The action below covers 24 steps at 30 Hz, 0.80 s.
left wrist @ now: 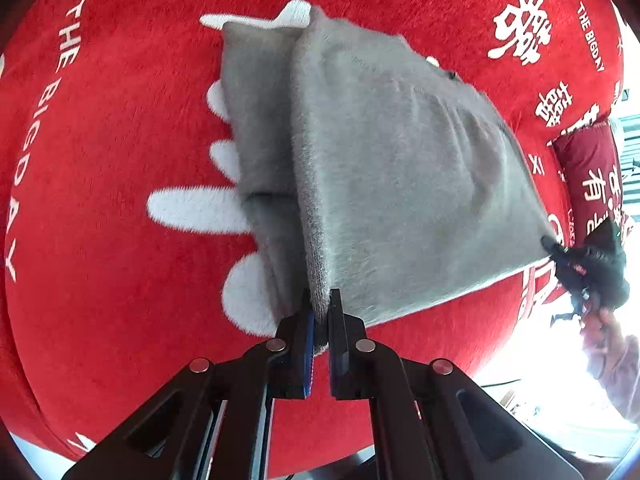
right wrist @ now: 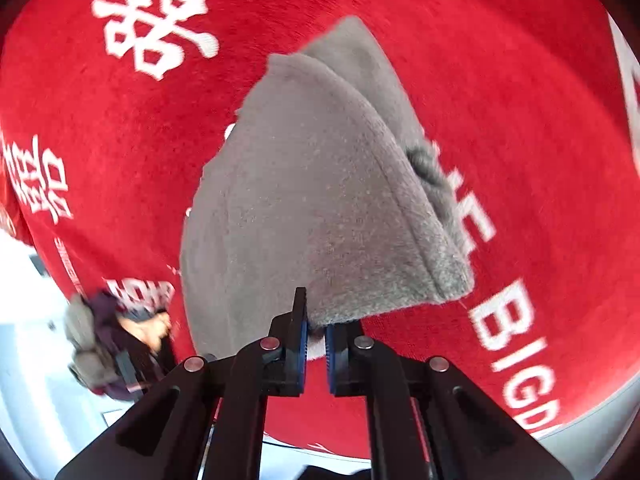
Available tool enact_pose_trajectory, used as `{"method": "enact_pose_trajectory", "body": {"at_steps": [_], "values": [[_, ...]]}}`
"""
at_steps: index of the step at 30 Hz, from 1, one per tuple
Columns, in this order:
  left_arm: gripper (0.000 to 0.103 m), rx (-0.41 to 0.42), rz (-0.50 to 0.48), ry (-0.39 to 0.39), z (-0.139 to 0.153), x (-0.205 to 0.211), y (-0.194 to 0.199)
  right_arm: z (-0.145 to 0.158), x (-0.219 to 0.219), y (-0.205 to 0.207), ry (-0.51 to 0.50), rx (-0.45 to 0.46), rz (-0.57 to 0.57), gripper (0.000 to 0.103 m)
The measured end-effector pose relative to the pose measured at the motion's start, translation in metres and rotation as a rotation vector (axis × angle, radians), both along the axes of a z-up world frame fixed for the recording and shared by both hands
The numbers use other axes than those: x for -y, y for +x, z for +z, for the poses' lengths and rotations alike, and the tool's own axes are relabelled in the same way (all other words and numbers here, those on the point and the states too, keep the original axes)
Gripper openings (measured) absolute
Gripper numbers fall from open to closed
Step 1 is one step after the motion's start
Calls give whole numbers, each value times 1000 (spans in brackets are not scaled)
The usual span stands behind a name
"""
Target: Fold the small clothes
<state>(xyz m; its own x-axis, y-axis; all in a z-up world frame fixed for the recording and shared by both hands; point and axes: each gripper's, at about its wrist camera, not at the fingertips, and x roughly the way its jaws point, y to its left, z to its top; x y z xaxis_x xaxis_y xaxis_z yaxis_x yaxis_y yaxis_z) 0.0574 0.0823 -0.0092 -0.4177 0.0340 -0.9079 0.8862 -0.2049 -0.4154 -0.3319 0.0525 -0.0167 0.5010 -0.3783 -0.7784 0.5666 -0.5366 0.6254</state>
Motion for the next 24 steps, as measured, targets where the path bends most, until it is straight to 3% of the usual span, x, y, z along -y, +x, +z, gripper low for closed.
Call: {"method": "enact_pose_trajectory", "body": {"at_steps": [6,10,14,15,17,21,24], "values": [[6,-6,43,9,-16,-9,8,-37,-6,-7,95,-64,80,8],[7,24,68,-1,-4,-15,16,-33,-4,-8,92,-64,98,9],[35,136,77,-33,9,-19,16,-21,-6,-8,142,-88,118,36],[40,142,87,-43,13,-19,15,-16,-6,-6,149,-97,131,39],[45,141,108,-62,21,-20,15,-6,-8,2,146,-107,165,40],[45,145,124,-106,33,-14,0,17,0,24,101,-115,268,40],[50,135,131,-150,38,-2,-21,30,19,46,39,-132,363,31]]}}
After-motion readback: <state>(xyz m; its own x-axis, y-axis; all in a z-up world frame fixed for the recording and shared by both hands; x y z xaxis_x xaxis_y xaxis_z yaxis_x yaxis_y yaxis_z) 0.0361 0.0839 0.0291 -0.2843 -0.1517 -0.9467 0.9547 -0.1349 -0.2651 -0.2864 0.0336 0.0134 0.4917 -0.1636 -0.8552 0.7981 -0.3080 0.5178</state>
